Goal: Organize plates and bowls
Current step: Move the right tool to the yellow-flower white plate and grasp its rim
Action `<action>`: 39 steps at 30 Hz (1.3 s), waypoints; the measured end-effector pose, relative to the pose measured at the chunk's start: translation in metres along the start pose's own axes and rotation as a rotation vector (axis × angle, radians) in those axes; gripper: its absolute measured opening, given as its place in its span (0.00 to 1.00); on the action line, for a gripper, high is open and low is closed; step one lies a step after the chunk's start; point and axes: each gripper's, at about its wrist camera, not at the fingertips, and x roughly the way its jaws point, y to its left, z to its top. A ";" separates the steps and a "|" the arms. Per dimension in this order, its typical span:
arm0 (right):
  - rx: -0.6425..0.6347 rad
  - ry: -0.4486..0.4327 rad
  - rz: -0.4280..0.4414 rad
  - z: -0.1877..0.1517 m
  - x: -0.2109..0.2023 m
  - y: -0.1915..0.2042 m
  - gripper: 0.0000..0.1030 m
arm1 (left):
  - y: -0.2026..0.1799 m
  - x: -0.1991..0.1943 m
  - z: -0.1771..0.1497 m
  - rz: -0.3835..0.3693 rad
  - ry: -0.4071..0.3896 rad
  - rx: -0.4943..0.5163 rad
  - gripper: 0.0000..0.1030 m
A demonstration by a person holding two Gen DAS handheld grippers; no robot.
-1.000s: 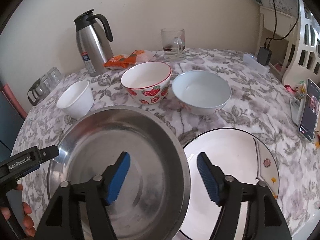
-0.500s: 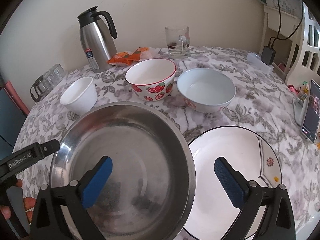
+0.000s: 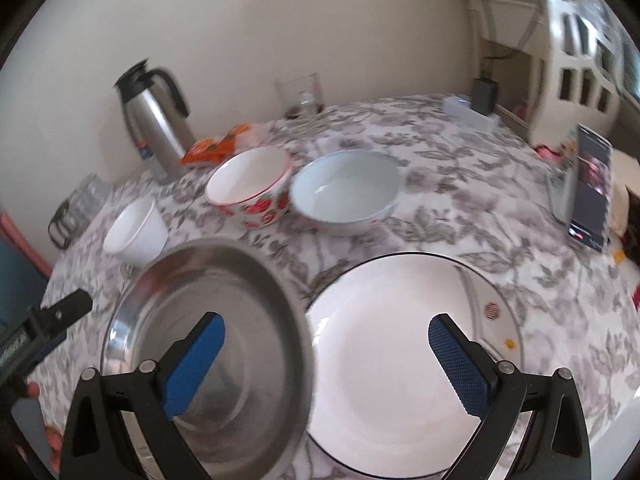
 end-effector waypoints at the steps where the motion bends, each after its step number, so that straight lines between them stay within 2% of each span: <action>1: 0.011 0.004 0.002 0.001 -0.002 -0.005 1.00 | -0.005 -0.002 -0.001 -0.011 -0.002 0.012 0.95; 9: 0.061 -0.014 -0.020 0.013 -0.022 -0.061 1.00 | -0.056 -0.015 -0.014 -0.146 0.028 0.146 0.95; 15: 0.111 -0.036 -0.029 0.020 -0.035 -0.100 1.00 | -0.096 -0.027 -0.022 -0.189 0.061 0.219 0.94; 22: 0.124 -0.036 -0.020 0.016 -0.040 -0.133 1.00 | -0.139 -0.037 -0.033 -0.246 0.107 0.266 0.94; 26: 0.150 -0.024 -0.006 0.010 -0.037 -0.151 0.98 | -0.160 -0.032 -0.044 -0.278 0.177 0.242 0.94; 28: 0.149 -0.012 -0.002 0.005 -0.033 -0.157 0.90 | -0.169 -0.026 -0.053 -0.292 0.222 0.228 0.94; 32: 0.163 0.019 0.030 -0.005 -0.023 -0.166 0.83 | -0.182 -0.016 -0.072 -0.291 0.272 0.235 0.93; 35: 0.184 0.043 0.066 -0.013 -0.014 -0.172 0.72 | -0.188 -0.007 -0.084 -0.297 0.320 0.219 0.89; 37: 0.197 0.060 0.093 -0.018 -0.007 -0.175 0.59 | -0.191 -0.003 -0.091 -0.301 0.347 0.214 0.89; 39: 0.211 0.079 0.116 -0.023 0.001 -0.178 0.54 | -0.196 -0.001 -0.097 -0.291 0.351 0.234 0.89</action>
